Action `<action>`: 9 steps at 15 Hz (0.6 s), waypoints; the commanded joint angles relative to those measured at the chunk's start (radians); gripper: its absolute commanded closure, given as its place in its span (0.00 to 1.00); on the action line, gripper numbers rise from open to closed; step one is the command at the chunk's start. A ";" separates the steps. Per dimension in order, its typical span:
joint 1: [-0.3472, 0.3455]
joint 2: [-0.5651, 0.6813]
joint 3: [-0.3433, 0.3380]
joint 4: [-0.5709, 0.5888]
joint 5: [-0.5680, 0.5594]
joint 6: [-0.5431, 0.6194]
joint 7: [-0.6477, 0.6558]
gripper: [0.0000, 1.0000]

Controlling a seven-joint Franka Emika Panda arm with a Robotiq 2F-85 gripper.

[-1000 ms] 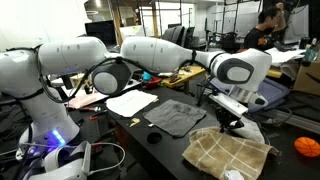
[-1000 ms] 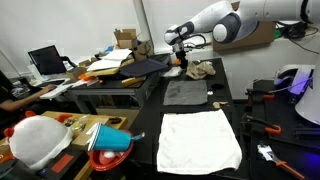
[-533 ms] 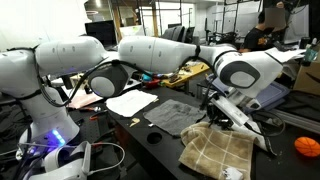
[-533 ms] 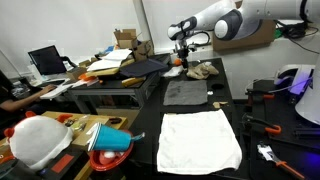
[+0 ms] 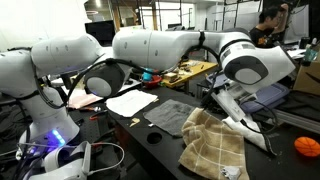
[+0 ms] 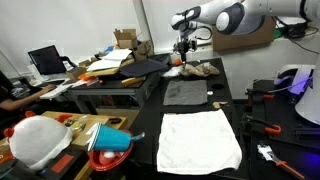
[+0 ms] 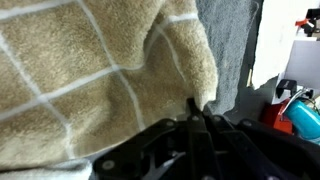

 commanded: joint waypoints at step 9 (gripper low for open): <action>0.065 -0.022 -0.152 0.001 -0.128 0.254 0.219 0.06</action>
